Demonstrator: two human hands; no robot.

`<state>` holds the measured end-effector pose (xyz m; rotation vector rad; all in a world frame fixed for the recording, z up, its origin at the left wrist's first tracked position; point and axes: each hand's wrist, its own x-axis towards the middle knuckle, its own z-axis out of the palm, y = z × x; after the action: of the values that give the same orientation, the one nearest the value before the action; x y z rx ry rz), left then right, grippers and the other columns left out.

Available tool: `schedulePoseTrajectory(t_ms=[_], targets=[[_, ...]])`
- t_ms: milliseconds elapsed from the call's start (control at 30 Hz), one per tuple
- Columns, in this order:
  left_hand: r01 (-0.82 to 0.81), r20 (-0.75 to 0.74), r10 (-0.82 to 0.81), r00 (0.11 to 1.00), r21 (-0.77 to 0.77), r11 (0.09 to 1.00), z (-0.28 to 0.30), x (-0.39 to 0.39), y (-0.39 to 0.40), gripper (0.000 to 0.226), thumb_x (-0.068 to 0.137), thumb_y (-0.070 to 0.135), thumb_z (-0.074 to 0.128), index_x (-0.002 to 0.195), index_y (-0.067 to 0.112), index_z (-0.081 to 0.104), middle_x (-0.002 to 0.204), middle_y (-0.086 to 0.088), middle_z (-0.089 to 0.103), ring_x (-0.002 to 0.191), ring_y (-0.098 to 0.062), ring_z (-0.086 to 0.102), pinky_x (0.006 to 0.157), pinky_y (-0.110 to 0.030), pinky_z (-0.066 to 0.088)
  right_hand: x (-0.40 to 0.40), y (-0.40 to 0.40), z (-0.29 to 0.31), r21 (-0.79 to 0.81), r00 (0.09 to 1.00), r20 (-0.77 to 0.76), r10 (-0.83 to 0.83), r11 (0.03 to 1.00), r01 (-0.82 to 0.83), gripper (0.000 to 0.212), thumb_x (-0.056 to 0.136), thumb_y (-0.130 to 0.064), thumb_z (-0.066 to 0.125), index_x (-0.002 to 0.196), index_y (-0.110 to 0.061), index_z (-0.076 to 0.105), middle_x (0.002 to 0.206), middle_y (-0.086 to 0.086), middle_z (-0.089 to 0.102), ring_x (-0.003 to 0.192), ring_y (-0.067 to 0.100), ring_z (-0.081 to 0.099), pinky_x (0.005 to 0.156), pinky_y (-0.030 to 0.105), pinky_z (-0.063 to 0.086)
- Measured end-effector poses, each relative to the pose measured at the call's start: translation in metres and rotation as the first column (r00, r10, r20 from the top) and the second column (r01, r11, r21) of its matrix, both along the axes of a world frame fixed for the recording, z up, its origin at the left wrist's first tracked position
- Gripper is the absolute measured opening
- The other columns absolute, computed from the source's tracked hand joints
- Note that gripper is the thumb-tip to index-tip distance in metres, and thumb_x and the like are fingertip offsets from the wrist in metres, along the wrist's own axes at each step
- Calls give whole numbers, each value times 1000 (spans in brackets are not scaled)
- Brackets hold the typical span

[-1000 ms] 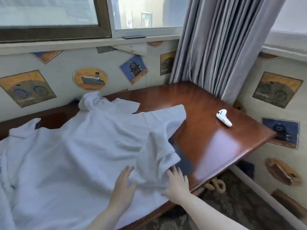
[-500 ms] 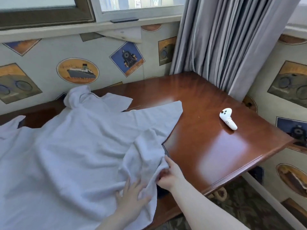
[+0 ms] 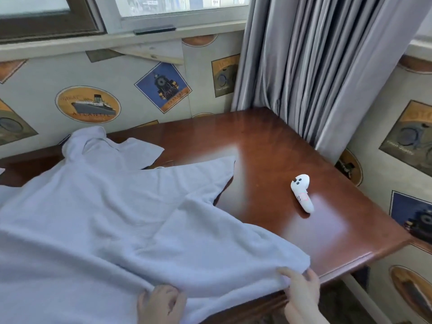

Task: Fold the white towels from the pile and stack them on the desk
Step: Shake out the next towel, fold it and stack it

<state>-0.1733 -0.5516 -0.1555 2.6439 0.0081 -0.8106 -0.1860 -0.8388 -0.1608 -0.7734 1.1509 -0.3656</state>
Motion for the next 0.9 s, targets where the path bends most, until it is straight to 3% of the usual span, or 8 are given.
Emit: schedulePoseTrajectory(t_ms=[100,200,267,333,500,667,800,900], targets=[[-279,283,308,908,-139,950,9,15,-23,22,83,65,41,96,48,37,66,10,53,81,-15,63,75,-27,44,5,-14,6,-517,960,-237,-151,856,7,80,60,15,72,129,-18,50,118,6,57,106,30,59,81,34,46],[-341,426,466,776,-340,877,2,41,-38,27,84,18,70,69,31,51,63,8,54,65,-18,55,65,-34,43,23,-2,10,-835,896,-347,277,344,-430,66,65,6,73,119,-28,59,122,-5,57,116,20,54,94,36,41],[-238,477,391,787,-350,906,6,62,-53,29,80,5,71,81,31,59,86,10,59,85,-24,59,76,-38,44,39,15,-3,-677,508,-661,552,-148,-721,61,88,-15,64,145,-22,42,158,2,28,146,20,24,117,42,21],[-207,476,344,809,-317,925,5,82,-66,28,81,5,69,105,18,63,119,0,59,115,-26,53,94,-39,41,46,21,-17,-372,177,-870,460,-378,-848,64,102,-37,37,155,-37,1,162,-8,-14,150,14,-11,120,42,-2],[-209,435,318,843,-280,937,-2,131,-55,53,89,16,63,139,18,46,158,1,26,148,-19,17,116,-33,19,69,40,-12,-479,480,-831,283,78,-875,71,92,-47,54,152,-33,20,161,-7,18,145,14,21,110,38,20],[-156,371,162,915,-46,987,-11,176,-19,61,100,37,44,154,28,17,163,6,-5,150,-15,-8,118,-34,4,180,53,2,-649,565,-604,562,65,-758,48,90,-20,63,136,-18,47,141,-5,44,133,19,40,107,36,30],[-124,284,87,955,113,986,-32,216,11,67,100,56,28,154,35,-5,160,8,-22,149,-16,-18,120,-40,0,286,52,16,-292,722,-322,612,662,-691,56,85,-20,73,128,-4,40,122,11,53,96,26,57,87,39,49],[-99,211,55,976,203,974,-46,241,24,86,82,80,1,150,32,-23,153,7,-37,148,-20,-22,119,-46,-3,328,56,13,-56,668,-339,663,694,-718,73,77,-27,81,133,-4,40,118,11,55,91,25,58,75,35,50]])
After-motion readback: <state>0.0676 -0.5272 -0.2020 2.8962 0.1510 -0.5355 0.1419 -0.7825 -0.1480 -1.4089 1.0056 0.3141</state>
